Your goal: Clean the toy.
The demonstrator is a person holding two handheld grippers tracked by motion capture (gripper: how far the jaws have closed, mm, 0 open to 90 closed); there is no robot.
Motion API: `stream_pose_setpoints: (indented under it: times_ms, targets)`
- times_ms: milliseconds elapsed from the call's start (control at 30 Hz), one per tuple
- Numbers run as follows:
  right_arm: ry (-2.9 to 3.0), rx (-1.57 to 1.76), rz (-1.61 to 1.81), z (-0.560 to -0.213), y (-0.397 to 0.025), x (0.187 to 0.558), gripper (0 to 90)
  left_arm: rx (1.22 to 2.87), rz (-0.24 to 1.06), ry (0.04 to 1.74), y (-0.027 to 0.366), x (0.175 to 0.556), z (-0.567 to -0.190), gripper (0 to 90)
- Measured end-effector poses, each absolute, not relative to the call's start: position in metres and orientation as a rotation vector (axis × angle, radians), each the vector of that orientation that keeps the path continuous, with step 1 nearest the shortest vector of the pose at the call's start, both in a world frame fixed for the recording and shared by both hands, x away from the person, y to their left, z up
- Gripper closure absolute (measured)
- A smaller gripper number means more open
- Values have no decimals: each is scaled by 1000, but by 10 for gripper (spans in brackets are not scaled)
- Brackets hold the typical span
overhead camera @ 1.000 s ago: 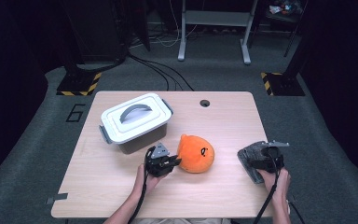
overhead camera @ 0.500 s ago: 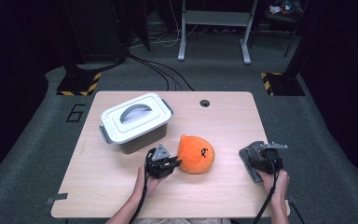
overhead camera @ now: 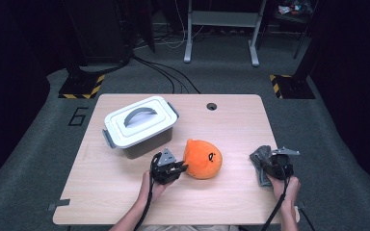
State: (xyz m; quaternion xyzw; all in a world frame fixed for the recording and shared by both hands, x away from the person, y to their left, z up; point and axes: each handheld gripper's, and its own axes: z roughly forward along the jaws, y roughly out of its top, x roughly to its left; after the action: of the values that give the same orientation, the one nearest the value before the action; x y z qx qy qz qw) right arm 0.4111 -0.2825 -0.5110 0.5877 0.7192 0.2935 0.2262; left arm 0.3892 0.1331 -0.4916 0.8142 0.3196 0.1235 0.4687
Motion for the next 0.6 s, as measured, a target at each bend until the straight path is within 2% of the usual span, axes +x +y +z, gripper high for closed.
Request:
stream_pose_setpoints:
  times_ms: [267,600]
  targets:
    - [1974,1620,882,-504,-288,409,693,2009,316,760,132,389,-490,774]
    - [1998,1569,999,-479,-274,411,693,2012,318,755,131,389,-489,775]
